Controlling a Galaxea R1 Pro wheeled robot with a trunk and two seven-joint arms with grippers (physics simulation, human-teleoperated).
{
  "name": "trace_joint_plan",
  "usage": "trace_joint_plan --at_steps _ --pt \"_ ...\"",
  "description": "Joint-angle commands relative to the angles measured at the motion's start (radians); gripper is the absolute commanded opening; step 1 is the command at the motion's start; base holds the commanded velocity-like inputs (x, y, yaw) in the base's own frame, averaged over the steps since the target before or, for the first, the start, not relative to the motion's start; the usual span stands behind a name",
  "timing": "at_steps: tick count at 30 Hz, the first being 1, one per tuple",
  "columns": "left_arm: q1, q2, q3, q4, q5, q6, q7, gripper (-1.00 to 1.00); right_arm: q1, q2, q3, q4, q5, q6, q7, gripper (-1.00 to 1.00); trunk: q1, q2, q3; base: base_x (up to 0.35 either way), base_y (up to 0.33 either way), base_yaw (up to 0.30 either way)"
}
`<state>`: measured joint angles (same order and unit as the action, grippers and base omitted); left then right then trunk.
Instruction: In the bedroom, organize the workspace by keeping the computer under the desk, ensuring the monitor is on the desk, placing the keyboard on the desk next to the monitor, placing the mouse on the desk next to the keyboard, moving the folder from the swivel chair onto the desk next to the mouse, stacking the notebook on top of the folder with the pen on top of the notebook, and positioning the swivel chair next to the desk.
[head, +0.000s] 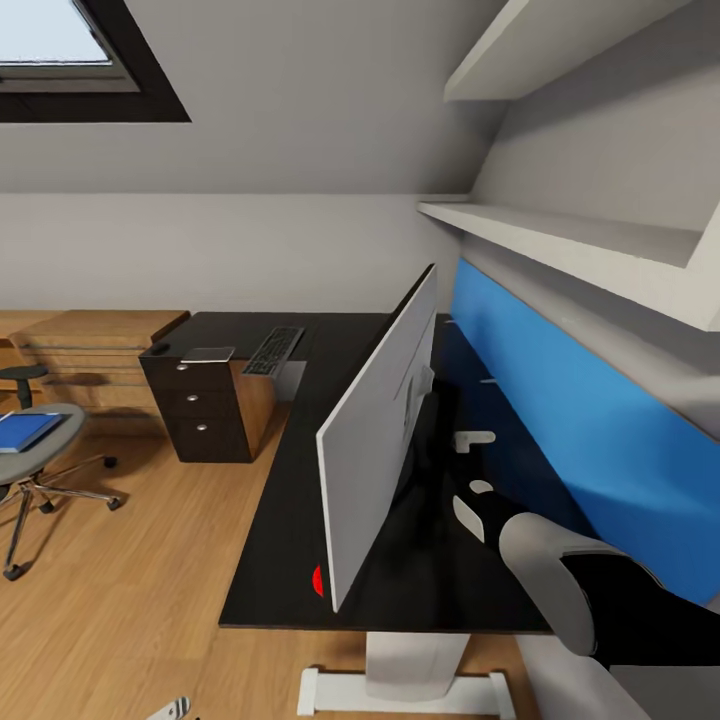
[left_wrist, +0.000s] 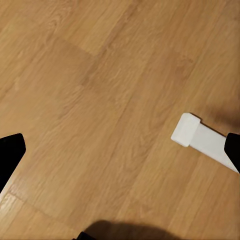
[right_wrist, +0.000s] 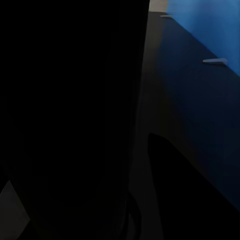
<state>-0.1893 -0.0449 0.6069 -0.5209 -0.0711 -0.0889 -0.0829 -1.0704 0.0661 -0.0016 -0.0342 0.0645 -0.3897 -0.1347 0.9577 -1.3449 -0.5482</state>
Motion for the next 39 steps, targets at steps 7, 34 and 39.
trace_joint_plan --at_steps 7,34,39 --pt "-0.001 -0.001 0.008 -0.001 -0.007 -0.003 -0.008 1.0 0.0 -0.001 0.038 0.01 -0.02 0.005 -0.037 -1.0 0.01 0.0 -0.001 0.005 -0.003 0.0" --pt "-0.001 -0.001 0.008 -0.001 -0.006 -0.003 -0.008 1.0 0.0 -0.002 0.038 0.01 -0.02 0.005 -0.037 1.0 0.01 0.0 -0.001 0.0 0.0 0.0" --pt "-0.001 -0.001 0.008 -0.001 -0.006 -0.003 -0.008 1.0 0.0 -0.002 0.038 0.01 -0.02 0.005 -0.037 1.0 0.01 0.0 -0.001 0.0 0.0 0.0"
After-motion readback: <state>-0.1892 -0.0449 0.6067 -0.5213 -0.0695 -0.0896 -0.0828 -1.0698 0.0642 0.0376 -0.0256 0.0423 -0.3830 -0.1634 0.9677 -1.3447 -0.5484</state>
